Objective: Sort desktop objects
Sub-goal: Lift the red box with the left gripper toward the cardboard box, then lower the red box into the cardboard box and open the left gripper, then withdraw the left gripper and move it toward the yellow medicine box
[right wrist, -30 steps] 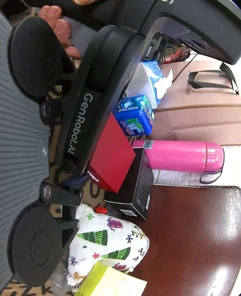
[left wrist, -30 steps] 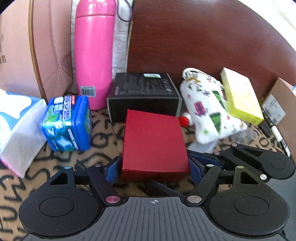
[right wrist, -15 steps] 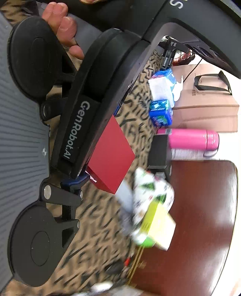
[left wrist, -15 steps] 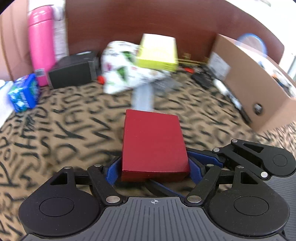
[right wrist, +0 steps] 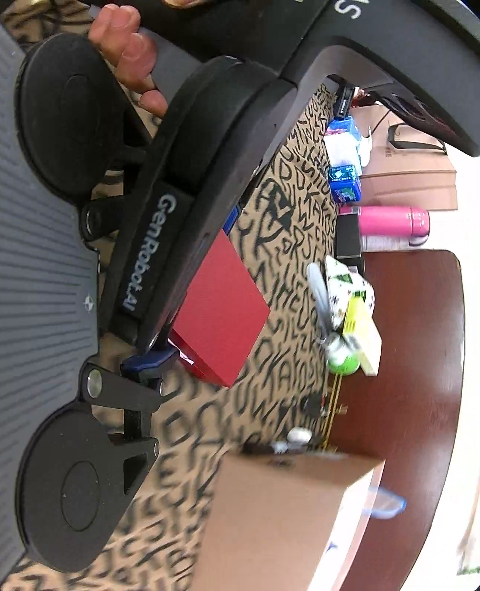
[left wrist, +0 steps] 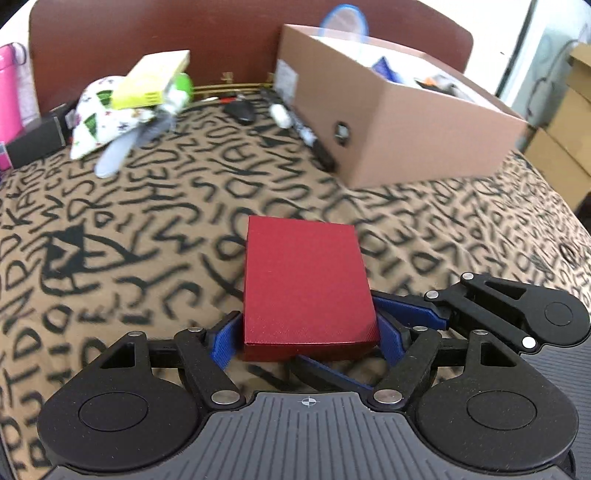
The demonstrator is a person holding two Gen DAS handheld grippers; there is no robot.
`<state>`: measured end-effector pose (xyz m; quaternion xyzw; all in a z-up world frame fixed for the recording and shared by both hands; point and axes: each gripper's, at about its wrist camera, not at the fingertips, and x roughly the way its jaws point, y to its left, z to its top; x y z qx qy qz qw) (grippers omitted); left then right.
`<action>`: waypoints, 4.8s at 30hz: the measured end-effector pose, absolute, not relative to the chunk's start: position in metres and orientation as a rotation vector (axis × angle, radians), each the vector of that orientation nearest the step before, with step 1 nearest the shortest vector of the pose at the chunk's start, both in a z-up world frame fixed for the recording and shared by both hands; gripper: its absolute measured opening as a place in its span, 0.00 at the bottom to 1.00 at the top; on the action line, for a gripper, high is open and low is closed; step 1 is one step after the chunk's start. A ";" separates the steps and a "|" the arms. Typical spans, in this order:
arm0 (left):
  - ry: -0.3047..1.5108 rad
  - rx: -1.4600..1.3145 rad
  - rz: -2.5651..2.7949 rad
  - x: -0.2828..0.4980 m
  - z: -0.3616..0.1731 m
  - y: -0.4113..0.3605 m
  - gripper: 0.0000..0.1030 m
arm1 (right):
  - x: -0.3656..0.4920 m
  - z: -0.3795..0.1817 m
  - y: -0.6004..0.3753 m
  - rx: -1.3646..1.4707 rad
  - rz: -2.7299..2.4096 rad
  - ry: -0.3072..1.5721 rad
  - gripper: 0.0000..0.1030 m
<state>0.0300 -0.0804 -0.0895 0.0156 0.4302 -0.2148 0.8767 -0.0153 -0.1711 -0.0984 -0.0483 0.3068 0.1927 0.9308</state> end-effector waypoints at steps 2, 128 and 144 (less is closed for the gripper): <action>0.893 0.050 -0.465 0.025 -0.090 -0.086 0.84 | -0.022 -0.100 -0.178 -0.092 0.399 0.614 0.57; 0.676 -0.008 -0.203 0.043 -0.023 -0.086 1.00 | -0.012 -0.063 -0.198 0.022 0.121 0.386 1.00; 0.722 -0.030 -0.164 0.047 -0.035 -0.063 1.00 | -0.005 -0.072 -0.169 -0.014 0.151 0.427 1.00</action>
